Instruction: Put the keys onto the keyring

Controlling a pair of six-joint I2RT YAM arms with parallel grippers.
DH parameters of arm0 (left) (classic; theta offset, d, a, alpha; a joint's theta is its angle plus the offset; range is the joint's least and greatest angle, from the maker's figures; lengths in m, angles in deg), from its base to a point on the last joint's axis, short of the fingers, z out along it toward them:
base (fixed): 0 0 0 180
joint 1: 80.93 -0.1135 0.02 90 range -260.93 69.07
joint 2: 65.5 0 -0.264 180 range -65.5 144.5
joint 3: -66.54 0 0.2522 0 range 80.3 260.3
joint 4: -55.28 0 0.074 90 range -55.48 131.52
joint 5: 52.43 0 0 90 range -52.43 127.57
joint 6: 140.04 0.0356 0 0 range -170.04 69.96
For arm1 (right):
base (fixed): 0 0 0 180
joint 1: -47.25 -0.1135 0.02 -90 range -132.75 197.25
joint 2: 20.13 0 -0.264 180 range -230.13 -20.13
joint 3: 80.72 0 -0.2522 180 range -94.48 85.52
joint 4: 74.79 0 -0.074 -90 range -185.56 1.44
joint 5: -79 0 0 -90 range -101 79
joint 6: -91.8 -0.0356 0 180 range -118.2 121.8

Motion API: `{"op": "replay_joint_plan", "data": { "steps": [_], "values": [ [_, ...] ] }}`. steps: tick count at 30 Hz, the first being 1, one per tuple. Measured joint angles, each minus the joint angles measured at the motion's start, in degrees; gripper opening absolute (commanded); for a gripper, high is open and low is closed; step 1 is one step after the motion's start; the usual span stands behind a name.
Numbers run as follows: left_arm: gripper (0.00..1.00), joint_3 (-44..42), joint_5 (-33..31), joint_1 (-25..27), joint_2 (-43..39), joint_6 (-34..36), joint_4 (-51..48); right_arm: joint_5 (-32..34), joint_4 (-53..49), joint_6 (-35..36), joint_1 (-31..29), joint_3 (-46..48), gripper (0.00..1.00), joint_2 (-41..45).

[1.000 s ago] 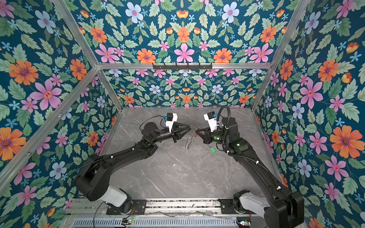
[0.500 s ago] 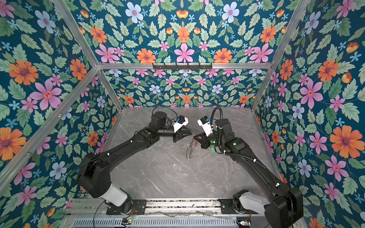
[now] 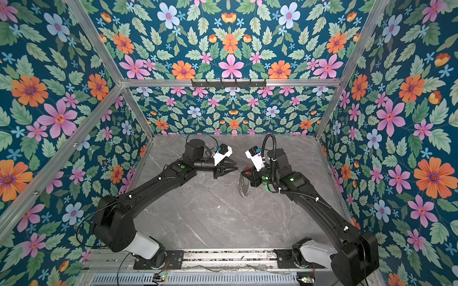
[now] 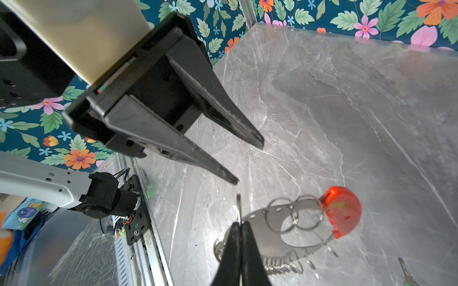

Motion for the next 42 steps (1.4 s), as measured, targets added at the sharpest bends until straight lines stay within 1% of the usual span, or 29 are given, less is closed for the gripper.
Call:
{"op": "replay_joint_plan", "data": {
  "steps": [5,10,14,16,20,25,26,28,30,31,33,36,39,42],
  "values": [
    [0.31,-0.57,1.31,0.09,0.7,-0.9,0.72,0.35,0.0,-0.02,-0.48,-0.59,0.0,-0.42],
    [0.27,-0.79,2.45,0.42,1.2,-1.55,0.72,0.35,0.17,-0.02,-0.85,-0.72,0.0,-0.72],
    [0.27,-0.79,3.37,0.39,1.44,-1.97,0.79,0.37,0.17,-0.02,-1.14,-0.83,0.0,-0.85],
    [0.2,-0.79,3.67,0.39,1.44,-2.12,0.79,0.37,0.17,-0.02,-1.14,-0.83,0.0,-0.9],
    [0.0,-0.92,4.48,0.39,1.44,-2.19,0.74,1.16,0.22,-0.02,-1.16,-0.83,0.0,-0.98],
    [0.0,-2.49,5.25,0.35,1.03,-3.41,3.21,3.13,0.28,-0.61,-1.33,-0.37,0.01,-0.35],
    [0.0,-3.54,5.2,0.35,0.61,-4.85,5.07,3.45,0.66,-1.42,-1.31,0.13,0.03,0.17],
    [0.0,-6.14,5.27,0.37,-0.2,-8.26,10.34,4.46,2.47,-3.1,-1.33,1.77,0.13,1.73],
    [0.0,-10.08,5.44,0.33,-1.05,-13.35,18.73,6.27,5.31,-5.68,-1.25,4.09,0.16,3.74],
    [0.0,-11.72,4.74,0.26,-1.25,-16.13,22.12,7.48,6.6,-6.43,-0.98,5.11,0.17,4.7],
    [0.0,-15.52,3.02,0.02,-1.16,-23.54,31.87,9.7,10.38,-9.14,-0.11,7.52,0.16,6.54],
    [0.0,-18.78,1.07,0.11,-0.42,-33.24,45.64,10.16,14.19,-12.28,1.11,9.99,0.14,7.67],
    [0.0,-20.33,-0.9,0.5,0.72,-41.16,57.29,11.34,16.94,-15.19,2.16,10.97,0.13,7.93],
    [0.0,-20.96,-2.89,0.85,1.9,-46.42,65.79,9.86,19.17,-16.76,2.12,10.43,0.12,6.78]
  ]
}}
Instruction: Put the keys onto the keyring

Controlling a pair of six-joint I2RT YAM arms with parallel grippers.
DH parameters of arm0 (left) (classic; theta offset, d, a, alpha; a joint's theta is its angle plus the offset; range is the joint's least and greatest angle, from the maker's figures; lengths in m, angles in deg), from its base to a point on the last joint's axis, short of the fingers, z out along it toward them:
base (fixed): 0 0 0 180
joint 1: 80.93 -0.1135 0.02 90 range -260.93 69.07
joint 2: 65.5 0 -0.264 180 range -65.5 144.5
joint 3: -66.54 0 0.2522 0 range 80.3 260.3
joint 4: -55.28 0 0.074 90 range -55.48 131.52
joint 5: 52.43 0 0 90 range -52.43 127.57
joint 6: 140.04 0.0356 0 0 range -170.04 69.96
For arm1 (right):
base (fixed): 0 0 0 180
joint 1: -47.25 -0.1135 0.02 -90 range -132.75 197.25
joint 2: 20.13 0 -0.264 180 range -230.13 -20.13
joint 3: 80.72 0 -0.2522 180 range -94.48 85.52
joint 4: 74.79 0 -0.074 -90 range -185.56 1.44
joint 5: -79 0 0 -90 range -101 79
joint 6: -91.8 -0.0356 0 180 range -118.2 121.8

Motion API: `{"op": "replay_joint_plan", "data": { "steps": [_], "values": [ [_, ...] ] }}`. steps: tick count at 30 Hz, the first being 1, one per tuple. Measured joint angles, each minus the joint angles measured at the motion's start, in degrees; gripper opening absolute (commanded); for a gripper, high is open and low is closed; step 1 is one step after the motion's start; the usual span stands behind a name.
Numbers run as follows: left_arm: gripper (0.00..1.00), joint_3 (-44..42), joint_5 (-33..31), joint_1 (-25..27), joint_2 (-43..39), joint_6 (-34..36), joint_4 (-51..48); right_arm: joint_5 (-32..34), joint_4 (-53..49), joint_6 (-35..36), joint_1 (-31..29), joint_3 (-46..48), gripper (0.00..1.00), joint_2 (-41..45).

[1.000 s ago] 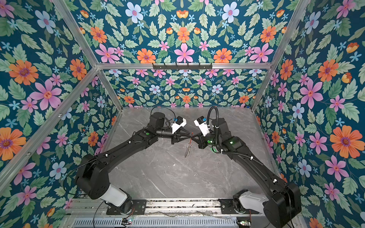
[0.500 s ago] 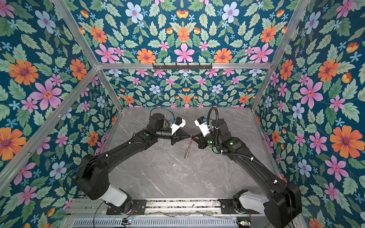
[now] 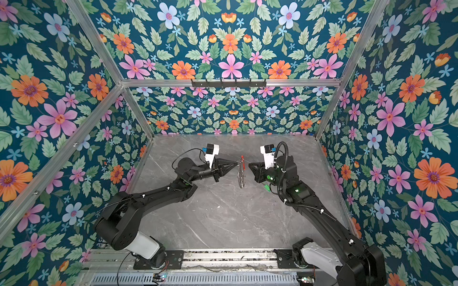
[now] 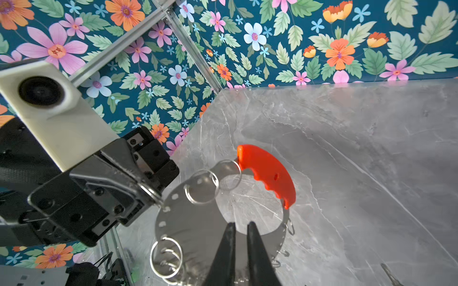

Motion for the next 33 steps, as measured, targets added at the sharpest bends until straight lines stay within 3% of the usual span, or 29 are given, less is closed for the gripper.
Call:
{"op": "replay_joint_plan", "data": {
  "steps": [5,11,23,33],
  "values": [
    [0.0,-0.39,-2.47,0.72,3.32,-7.06,11.3,-2.89,3.5,-1.95,-0.37,-1.03,0.12,-2.4],
    [0.0,-0.39,-4.55,1.57,5.55,-10.71,17.59,-5.29,7.69,-4.11,-2.03,-2.82,0.09,-4.61],
    [0.0,-0.39,-8.17,2.64,8.31,-12.87,23.04,-5.97,10.71,-6.45,-3.82,-3.93,0.06,-6.58],
    [0.0,-0.39,-8.66,2.69,8.11,-13.18,23.63,-4.11,6.47,-4.2,-1.25,-2.69,0.12,-0.09]
  ]
}}
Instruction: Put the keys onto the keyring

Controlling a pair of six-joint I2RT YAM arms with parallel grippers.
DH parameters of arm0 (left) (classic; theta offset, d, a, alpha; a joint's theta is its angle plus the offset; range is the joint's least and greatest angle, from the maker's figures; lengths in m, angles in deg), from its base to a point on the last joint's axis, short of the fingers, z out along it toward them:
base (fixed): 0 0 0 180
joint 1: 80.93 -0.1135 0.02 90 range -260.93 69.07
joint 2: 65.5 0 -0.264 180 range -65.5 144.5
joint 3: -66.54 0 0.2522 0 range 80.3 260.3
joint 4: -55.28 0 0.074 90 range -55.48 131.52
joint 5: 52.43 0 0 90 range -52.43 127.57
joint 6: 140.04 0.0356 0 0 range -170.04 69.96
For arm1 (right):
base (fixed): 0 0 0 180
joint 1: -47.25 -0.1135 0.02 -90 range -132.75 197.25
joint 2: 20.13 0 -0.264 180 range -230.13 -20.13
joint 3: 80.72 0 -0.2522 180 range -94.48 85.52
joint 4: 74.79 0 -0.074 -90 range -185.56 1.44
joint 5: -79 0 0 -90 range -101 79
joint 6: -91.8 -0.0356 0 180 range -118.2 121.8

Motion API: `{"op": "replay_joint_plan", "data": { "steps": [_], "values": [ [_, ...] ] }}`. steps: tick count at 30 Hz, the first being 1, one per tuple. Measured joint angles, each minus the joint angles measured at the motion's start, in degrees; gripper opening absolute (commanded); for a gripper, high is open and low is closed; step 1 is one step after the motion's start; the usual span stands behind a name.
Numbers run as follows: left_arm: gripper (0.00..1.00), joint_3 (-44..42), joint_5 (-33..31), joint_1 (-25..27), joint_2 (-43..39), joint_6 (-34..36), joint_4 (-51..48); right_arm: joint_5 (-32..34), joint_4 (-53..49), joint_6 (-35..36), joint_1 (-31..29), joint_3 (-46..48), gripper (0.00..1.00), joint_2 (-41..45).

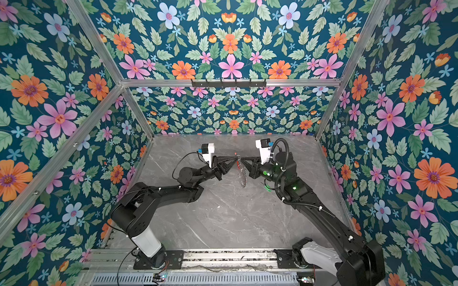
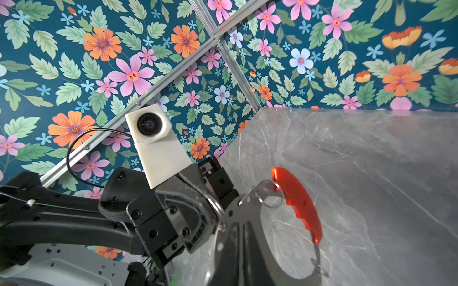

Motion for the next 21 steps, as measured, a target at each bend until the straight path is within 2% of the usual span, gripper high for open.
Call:
{"op": "replay_joint_plan", "data": {
  "steps": [6,14,19,21],
  "values": [
    [0.0,0.59,0.39,0.0,0.11,-0.9,0.0,-4.24,0.02,0.22,1.51,0.17,0.19,1.29],
    [0.0,1.84,0.98,0.11,0.85,-2.32,-0.02,-9.6,0.48,0.17,1.68,-1.55,0.2,-1.38],
    [0.0,2.45,1.33,0.22,1.46,-2.64,0.04,-10.64,1.14,-0.07,1.73,-2.05,0.17,-2.12],
    [0.0,2.73,1.38,0.31,1.79,-2.73,0.07,-10.82,1.31,-0.07,1.77,-2.23,0.12,-2.62]
  ]
}}
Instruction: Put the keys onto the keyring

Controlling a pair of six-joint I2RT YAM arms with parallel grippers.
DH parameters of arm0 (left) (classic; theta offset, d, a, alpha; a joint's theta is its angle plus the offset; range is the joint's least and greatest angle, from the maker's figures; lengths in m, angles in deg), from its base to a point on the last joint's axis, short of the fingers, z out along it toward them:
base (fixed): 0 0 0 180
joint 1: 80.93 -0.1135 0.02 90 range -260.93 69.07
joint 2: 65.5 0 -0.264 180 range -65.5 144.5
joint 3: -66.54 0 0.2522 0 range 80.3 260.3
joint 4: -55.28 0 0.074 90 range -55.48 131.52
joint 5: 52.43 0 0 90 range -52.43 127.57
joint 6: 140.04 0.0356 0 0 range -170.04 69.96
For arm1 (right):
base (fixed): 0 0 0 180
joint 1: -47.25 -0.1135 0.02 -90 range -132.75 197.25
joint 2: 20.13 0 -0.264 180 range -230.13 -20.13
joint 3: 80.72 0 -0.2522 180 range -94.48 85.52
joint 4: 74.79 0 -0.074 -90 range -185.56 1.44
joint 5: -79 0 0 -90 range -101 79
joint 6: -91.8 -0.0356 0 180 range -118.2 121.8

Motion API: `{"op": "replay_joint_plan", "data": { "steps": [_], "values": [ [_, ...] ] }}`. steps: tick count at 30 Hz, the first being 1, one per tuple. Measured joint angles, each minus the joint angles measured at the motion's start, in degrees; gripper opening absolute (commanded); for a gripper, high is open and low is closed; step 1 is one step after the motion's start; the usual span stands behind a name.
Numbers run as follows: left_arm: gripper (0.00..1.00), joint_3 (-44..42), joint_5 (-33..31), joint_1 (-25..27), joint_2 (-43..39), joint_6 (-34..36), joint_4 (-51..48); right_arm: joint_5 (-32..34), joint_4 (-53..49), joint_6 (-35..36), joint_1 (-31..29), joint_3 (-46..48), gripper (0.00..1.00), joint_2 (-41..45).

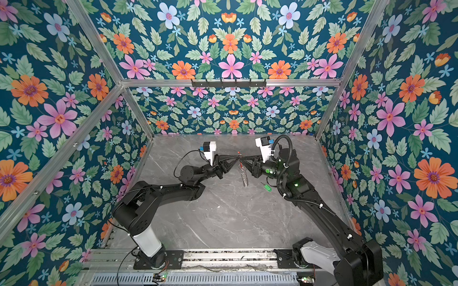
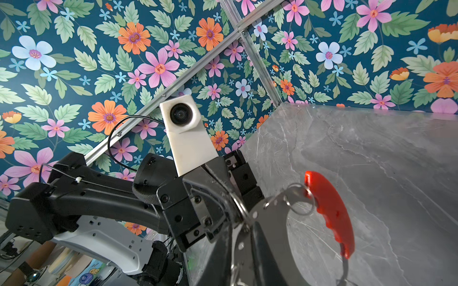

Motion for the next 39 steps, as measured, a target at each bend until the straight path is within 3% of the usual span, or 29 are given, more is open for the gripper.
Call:
{"op": "replay_joint_plan", "data": {
  "steps": [4,11,14,17,21,24,28,33,39],
  "values": [
    [0.0,0.17,-0.15,-0.02,0.37,-0.09,0.63,0.31,0.11,-0.37,0.09,-0.5,0.0,-0.42],
    [0.0,0.11,-0.26,-0.07,0.46,-0.17,1.4,0.31,-1.53,0.39,0.07,-1.46,0.0,-0.31],
    [0.16,-0.59,0.31,-0.28,-0.68,2.03,-0.42,0.52,-5.51,3.08,0.0,-2.95,0.0,-0.26],
    [0.23,-2.19,1.57,-0.94,-5.51,9.81,-10.12,3.1,-12.41,8.26,-0.66,-6.29,0.0,-1.09],
    [0.25,1.79,2.58,-1.11,-11.54,28.44,-33.75,9.51,-22.58,17.27,-3.52,-10.58,0.0,-4.26],
    [0.25,6.84,3.04,-1.09,-12.46,42.03,-52.06,11.89,-27.61,22.14,-4.44,-10.93,0.0,-5.99],
    [0.23,12.48,4.35,-1.73,-11.52,54.66,-70.18,13.64,-31.08,26.32,-4.44,-10.14,0.0,-6.19],
    [0.23,15.15,6.43,-3.91,-10.86,62.66,-82.84,13.2,-31.85,29.57,-4.5,-9.51,0.0,-4.92],
    [0.27,16.57,10.43,-4.46,-10.25,64.78,-86.73,11.98,-32.35,30.86,-4.52,-9.4,0.0,-4.81]
  ]
}}
